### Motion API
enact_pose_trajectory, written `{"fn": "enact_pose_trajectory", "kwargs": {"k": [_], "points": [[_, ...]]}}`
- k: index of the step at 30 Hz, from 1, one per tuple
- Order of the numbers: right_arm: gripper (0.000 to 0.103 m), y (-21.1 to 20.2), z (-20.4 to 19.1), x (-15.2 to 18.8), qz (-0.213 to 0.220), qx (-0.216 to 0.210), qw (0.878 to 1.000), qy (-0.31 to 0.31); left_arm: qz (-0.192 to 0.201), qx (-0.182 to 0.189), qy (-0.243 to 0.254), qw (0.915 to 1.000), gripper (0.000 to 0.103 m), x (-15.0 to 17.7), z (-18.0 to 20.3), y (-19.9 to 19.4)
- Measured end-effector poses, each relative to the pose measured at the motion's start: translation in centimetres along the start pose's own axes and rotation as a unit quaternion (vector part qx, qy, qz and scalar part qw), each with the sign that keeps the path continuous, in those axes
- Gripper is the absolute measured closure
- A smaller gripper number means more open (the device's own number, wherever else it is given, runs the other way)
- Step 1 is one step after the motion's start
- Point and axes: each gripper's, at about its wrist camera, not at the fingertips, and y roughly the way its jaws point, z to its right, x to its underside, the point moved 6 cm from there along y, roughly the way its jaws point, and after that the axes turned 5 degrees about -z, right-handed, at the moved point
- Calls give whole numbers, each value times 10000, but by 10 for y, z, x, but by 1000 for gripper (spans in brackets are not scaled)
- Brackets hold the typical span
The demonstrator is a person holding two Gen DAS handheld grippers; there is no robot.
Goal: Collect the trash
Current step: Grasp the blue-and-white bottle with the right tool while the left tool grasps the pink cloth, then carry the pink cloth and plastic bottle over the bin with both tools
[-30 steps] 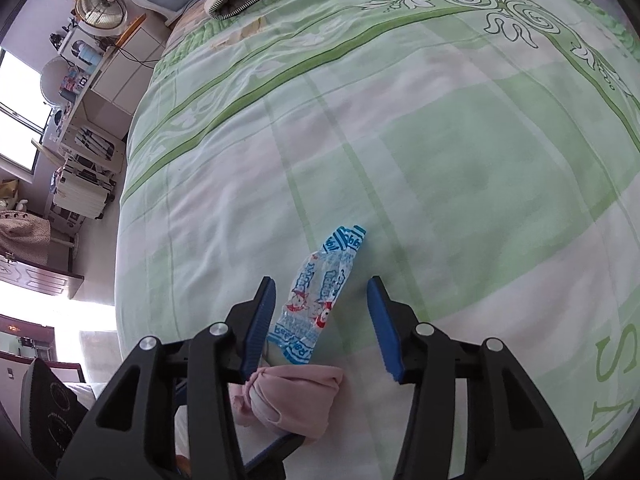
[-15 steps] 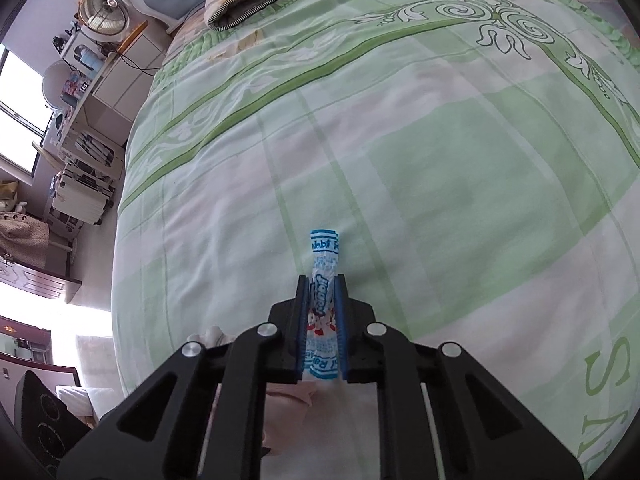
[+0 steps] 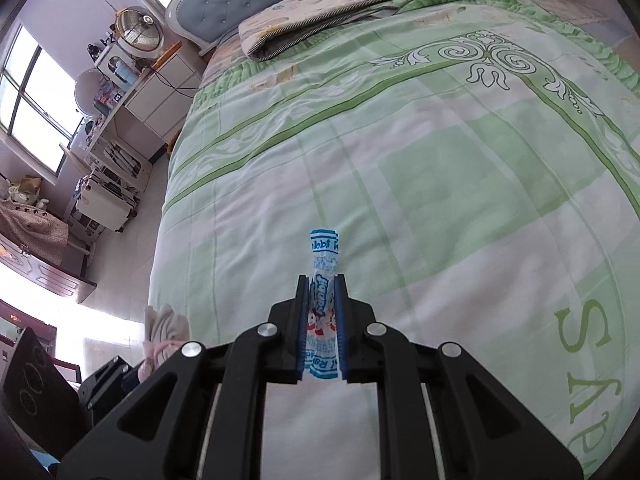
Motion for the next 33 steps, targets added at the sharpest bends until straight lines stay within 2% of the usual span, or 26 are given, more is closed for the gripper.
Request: {"fn": "enact_pose_trajectory", "kwargs": {"k": [3,10,22,33], "points": [[91,-20,-5,16,134,-113,9998,-56,99,-267,-39,9996,68,0,-2,-15],[91,-68,-17,56,442,-293,9984,-189,205,-395,-121,9989,68,4,5,-49],[91,-152,-13,120,1042,-367,9937,-198,654,-129,110,9977,68,7,51,-102],[91,-225,12,185,1601,-74,9871,15,781,238,465,9956,68,22,108,-131]]}}
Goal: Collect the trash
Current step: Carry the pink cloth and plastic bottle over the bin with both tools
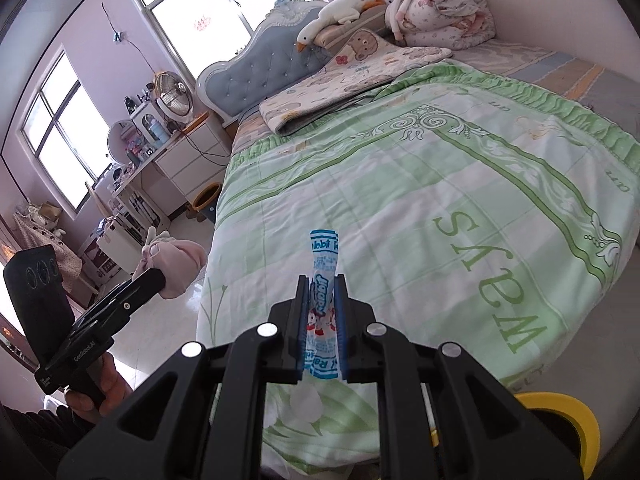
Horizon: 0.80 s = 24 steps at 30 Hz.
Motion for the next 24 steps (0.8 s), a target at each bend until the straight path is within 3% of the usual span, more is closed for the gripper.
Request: {"fn": "enact_pose_trajectory", "kwargs": {"k": [18,24], "points": [[91,-96,44,72,496,313,9977,343,199,470,793,9955,68,15,107,-20],[91,-118,65,98,609,547,9951,553,-181,716,972,9925,68,31,136,4]]}}
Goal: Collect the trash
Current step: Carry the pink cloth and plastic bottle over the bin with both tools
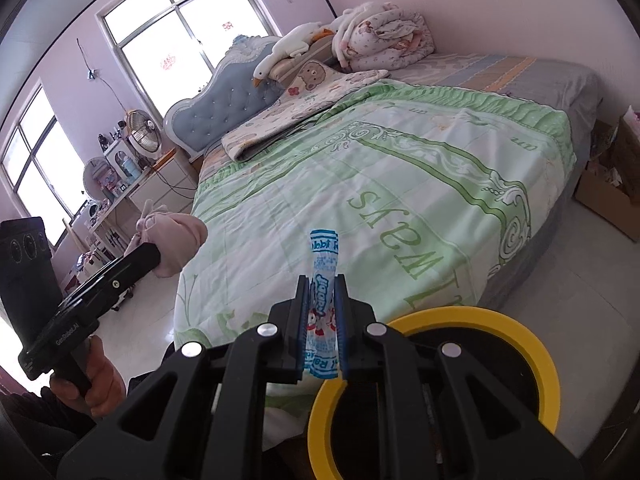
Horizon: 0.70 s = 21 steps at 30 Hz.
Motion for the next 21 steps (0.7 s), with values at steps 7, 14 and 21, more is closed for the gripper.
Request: {"fn": "enact_pose_trajectory", "kwargs": {"k": [7,14,21], "points": [[91,-21,34,23,72,211,9993,315,-756,537,62,9957,68,25,28,52],[91,-29,63,46,19,334,9975,624,-1310,807,319,9876,68,56,57,90],[90,-20,83,66,-132,429,9956,823,-1610,969,504,9809,67,82,76,103]]}}
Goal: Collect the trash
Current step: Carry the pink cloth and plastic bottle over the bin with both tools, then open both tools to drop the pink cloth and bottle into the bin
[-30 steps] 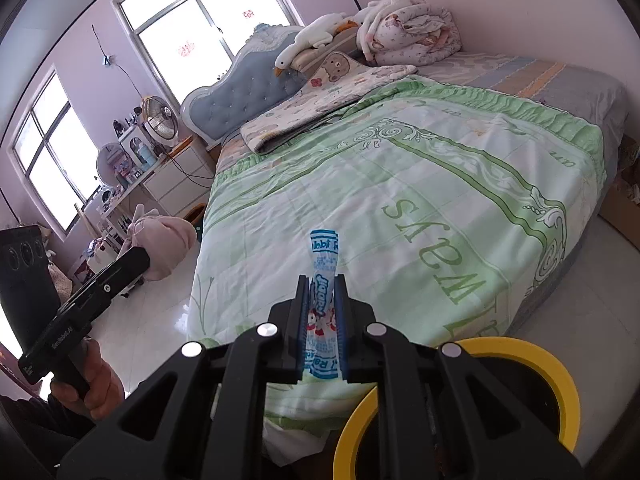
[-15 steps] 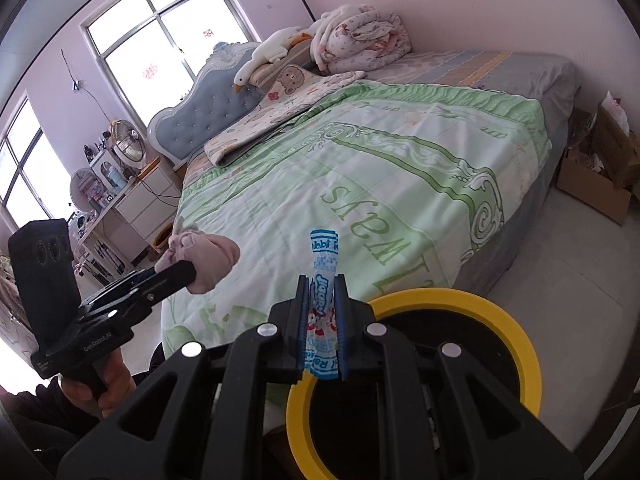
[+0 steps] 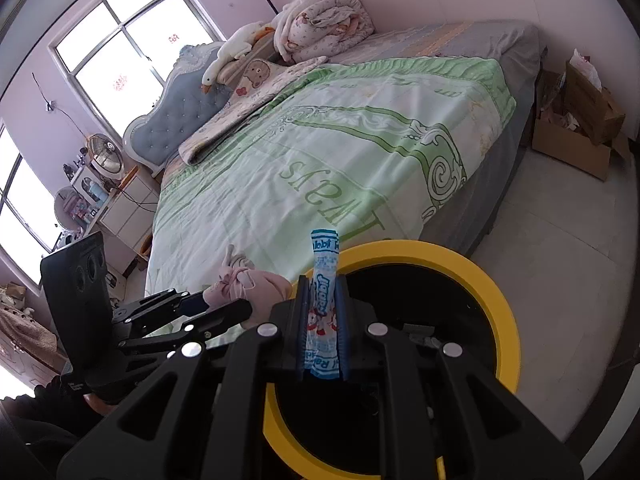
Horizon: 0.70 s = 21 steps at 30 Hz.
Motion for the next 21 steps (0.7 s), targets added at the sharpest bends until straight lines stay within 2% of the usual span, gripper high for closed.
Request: {"fn": "enact_pose_trajectory", "kwargs": {"k": [6,9,11,13,15,21], "points": [[90,7,12,4,-37,-109,9996,241,-1,52,-8,10000,66,0,2,1],[90,6,15,2,-6,-83,9996,287,85,77,-28,9999,52,-3,1,-3],[89,5,18,1,23,-48,9994,328,142,63,-27,9999,51,-3,1,-6],[82,3,21,-1,56,-40,9993,375,162,64,-69,9998,51,-4,-2,-9],[67,3,22,0,73,9,9991,407,185,43,-101,9998,50,-4,-5,-11],[67,8,23,-3,38,58,9990,434,372,-98,-203,9991,41,-8,-20,-27]]}}
